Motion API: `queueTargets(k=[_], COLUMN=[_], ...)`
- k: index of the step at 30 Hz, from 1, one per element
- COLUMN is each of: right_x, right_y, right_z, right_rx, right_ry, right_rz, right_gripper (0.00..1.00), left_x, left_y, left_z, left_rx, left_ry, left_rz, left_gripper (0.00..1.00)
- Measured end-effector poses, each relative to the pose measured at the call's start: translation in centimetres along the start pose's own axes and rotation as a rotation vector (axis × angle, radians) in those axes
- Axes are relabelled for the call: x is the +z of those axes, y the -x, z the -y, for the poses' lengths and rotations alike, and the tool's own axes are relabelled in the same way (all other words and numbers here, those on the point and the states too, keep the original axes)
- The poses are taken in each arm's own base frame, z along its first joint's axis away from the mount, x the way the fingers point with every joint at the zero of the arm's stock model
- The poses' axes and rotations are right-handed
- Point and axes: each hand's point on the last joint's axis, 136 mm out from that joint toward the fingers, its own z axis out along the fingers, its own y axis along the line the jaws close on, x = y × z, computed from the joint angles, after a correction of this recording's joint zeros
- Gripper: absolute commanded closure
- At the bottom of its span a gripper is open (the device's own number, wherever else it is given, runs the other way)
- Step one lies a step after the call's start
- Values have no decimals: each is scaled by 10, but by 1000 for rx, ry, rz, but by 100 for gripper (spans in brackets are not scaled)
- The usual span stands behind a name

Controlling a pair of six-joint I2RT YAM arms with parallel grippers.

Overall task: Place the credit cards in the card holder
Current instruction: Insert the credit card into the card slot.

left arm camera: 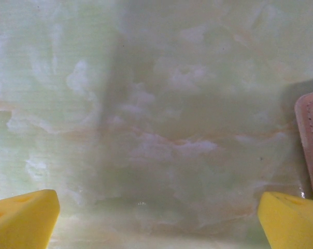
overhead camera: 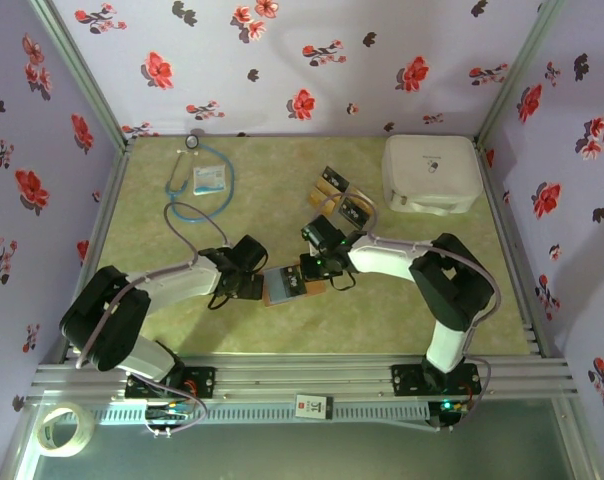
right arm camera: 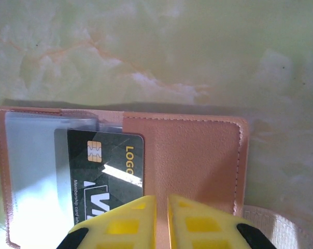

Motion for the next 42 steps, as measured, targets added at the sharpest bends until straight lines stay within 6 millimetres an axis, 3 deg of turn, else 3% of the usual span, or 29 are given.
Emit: queueTargets(k=[42], right_x=[15], right_y=[-5], right_z=[-56], right_rx=[-65], right_ry=[94], right_rz=[-39], right_gripper=[87], left_x=[1], left_y=[3], left_z=[2], left_rx=[1], left_ry=[0], left_rz=[-1], left_gripper=[0])
